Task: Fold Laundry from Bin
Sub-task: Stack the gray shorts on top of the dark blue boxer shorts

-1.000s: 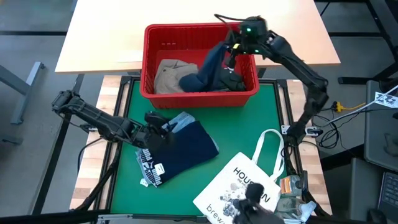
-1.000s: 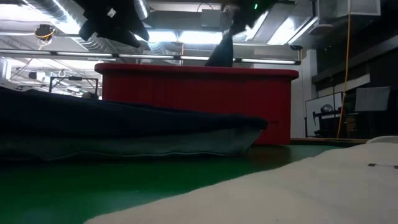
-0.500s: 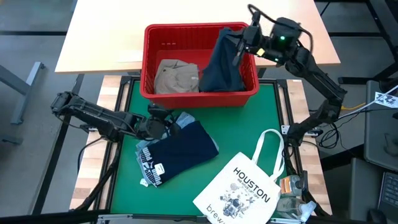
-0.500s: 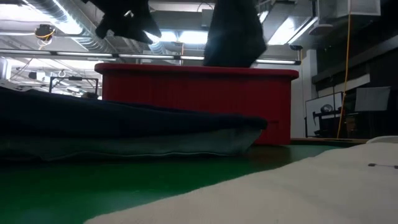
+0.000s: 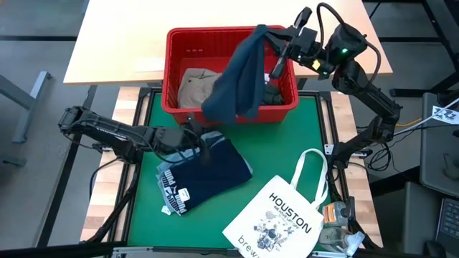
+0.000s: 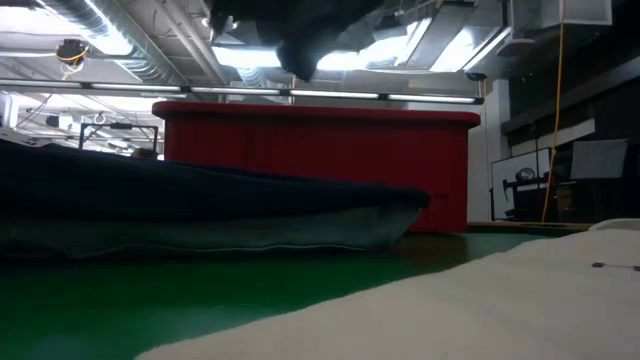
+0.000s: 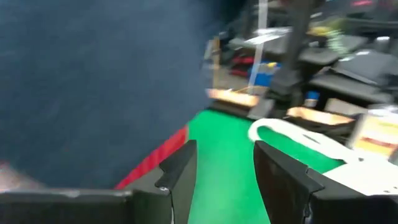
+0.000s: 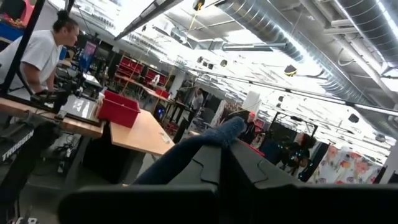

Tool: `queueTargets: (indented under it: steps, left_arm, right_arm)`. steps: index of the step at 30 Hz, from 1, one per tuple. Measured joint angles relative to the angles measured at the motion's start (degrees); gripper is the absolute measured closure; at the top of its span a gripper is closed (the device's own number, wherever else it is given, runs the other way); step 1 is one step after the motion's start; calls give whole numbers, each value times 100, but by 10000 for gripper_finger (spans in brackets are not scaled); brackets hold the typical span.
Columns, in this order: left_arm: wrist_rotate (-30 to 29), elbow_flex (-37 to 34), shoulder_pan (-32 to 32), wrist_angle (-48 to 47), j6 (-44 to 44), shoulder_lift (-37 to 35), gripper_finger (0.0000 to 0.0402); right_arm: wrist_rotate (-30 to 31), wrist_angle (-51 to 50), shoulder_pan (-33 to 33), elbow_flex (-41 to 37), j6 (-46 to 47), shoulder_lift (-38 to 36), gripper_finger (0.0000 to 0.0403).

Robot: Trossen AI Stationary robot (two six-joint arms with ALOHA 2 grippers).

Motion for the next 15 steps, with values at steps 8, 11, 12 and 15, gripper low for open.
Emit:
queueTargets:
  steps: [8, 11, 12, 15]
  left_arm:
    - [654, 2, -14, 1819, 1610, 683, 249]
    - [656, 2, -13, 2444, 2185, 1121, 249]
    - [656, 2, -11, 2612, 2365, 1262, 249]
    - [630, 2, -11, 3040, 2804, 1688, 249]
  right_arm:
    - [0, -1, -19, 0, 0, 4, 394]
    - [0, -32, -19, 0, 0, 4, 393]
    - [0, -35, -19, 0, 0, 4, 393]
    - [0, -35, -19, 0, 0, 7, 393]
